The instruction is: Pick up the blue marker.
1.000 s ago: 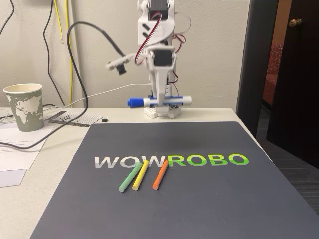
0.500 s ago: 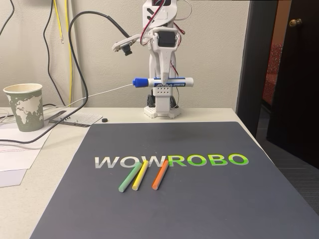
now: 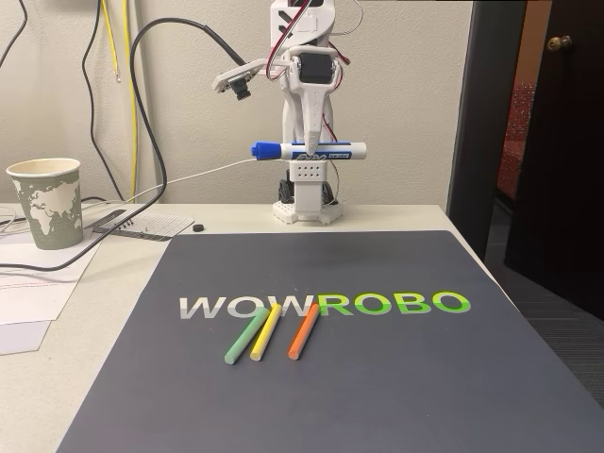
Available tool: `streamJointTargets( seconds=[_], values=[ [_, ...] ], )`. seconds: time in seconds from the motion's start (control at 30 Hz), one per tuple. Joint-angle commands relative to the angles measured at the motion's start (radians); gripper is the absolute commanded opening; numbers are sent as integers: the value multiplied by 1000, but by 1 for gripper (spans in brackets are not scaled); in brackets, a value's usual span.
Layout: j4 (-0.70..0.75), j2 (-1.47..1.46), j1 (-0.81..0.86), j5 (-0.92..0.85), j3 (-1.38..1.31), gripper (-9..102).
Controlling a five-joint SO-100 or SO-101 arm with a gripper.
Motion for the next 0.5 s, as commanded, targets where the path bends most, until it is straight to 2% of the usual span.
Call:
streamJointTargets(
  seconds=[0.0, 0.47],
  values=[
    [163, 34, -3, 2, -8, 0],
    [153, 17, 8, 21, -9, 0]
  ],
)
